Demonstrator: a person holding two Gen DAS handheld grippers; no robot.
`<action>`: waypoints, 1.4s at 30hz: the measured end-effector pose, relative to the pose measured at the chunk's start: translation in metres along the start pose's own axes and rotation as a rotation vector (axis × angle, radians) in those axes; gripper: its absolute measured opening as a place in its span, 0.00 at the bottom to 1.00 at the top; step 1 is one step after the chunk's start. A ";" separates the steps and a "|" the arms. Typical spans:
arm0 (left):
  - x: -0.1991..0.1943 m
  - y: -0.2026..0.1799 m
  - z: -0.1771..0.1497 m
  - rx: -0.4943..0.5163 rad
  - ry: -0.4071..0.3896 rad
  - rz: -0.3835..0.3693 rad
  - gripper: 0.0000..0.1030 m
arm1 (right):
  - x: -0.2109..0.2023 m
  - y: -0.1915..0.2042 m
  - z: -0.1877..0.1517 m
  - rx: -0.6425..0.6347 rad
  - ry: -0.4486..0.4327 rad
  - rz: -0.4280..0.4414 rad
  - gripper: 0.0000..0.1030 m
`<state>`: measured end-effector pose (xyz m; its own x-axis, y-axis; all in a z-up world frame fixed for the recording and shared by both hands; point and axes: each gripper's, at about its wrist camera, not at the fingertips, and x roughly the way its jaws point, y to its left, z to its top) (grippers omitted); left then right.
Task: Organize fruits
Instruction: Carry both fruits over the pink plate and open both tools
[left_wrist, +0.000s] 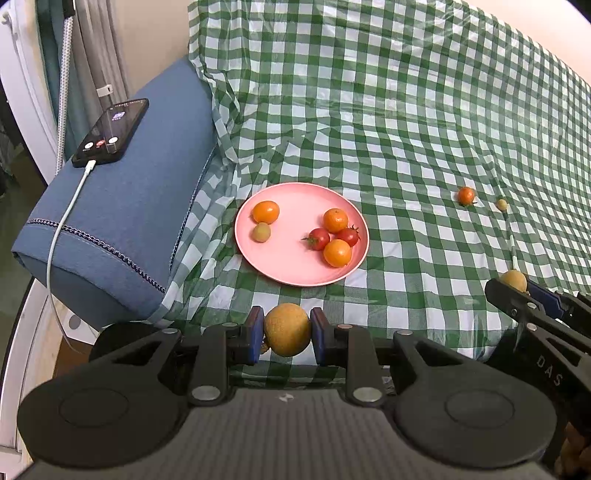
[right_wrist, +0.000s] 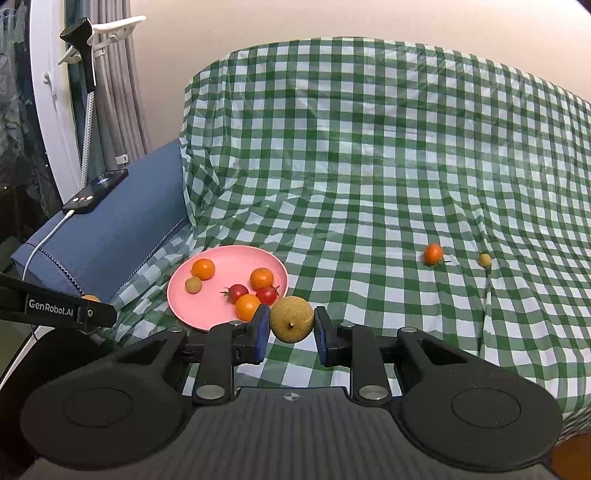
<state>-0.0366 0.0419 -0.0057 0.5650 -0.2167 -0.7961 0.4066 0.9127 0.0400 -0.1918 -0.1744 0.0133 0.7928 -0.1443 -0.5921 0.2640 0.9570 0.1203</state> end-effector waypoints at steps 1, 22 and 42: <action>0.002 0.000 0.001 -0.002 0.005 0.000 0.29 | 0.001 -0.001 -0.001 0.000 0.004 0.001 0.26; 0.073 0.017 0.040 -0.062 0.109 0.014 0.29 | 0.078 0.004 0.017 -0.038 0.083 0.040 0.26; 0.190 0.027 0.082 -0.102 0.214 -0.015 0.29 | 0.223 0.035 0.049 -0.021 0.192 0.074 0.26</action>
<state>0.1412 -0.0028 -0.1064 0.3895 -0.1622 -0.9066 0.3330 0.9426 -0.0256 0.0211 -0.1852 -0.0753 0.6896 -0.0244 -0.7238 0.1959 0.9685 0.1540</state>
